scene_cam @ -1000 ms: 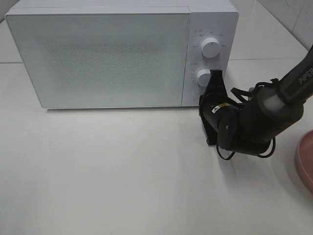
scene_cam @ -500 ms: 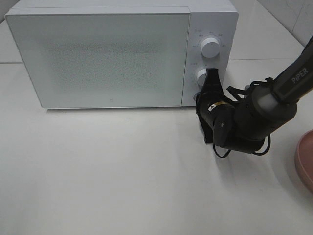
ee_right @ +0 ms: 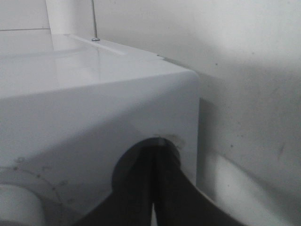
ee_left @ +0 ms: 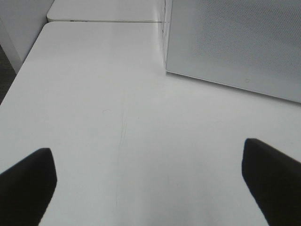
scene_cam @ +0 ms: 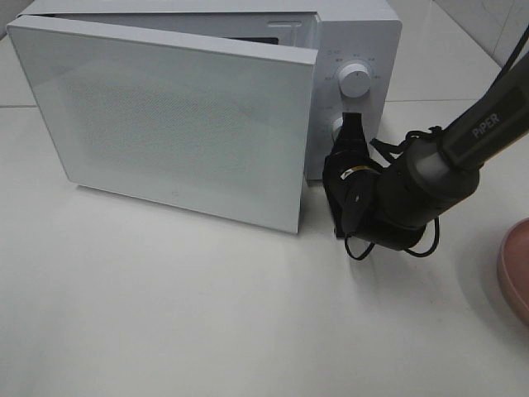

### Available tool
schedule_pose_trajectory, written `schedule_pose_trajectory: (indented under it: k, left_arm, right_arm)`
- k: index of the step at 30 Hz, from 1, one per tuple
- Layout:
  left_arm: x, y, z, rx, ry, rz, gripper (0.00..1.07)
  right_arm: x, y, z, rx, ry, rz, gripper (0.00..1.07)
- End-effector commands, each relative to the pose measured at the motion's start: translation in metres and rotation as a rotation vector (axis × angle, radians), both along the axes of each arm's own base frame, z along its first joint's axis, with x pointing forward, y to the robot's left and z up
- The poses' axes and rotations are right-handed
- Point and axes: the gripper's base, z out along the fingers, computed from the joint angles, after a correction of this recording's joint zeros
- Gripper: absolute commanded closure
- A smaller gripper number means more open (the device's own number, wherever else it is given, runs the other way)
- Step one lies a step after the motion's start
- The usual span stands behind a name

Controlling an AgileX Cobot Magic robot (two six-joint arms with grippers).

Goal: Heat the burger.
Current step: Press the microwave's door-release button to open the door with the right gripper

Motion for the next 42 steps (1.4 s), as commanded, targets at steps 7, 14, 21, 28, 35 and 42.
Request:
schedule_pose_trajectory:
  k: [7, 14, 21, 28, 35, 42]
  left_arm:
    - [-0.003, 0.000, -0.001, -0.005, -0.018, 0.005, 0.06]
    - [-0.003, 0.000, -0.001, -0.005, -0.018, 0.005, 0.06]
    - [-0.003, 0.000, -0.001, -0.005, -0.018, 0.005, 0.06]
    - [-0.003, 0.000, -0.001, -0.005, -0.018, 0.005, 0.06]
    - [-0.003, 0.000, -0.001, -0.005, -0.018, 0.005, 0.07]
    - [-0.003, 0.000, -0.001, -0.005, -0.018, 0.005, 0.07]
  right_arm:
    - [0.033, 0.002, 0.036, -0.043, -0.267, 0.005, 1.07]
    - [0.032, 0.002, 0.037, -0.030, -0.245, 0.008, 1.07]
    - [0.031, 0.001, 0.037, -0.020, -0.232, -0.024, 1.07]
    - [0.020, 0.009, 0.035, -0.004, -0.205, -0.033, 1.07]
    - [0.003, 0.011, 0.035, -0.017, -0.114, 0.012, 1.07]
    - [-0.010, 0.009, 0.031, -0.013, 0.008, 0.064, 1.07]
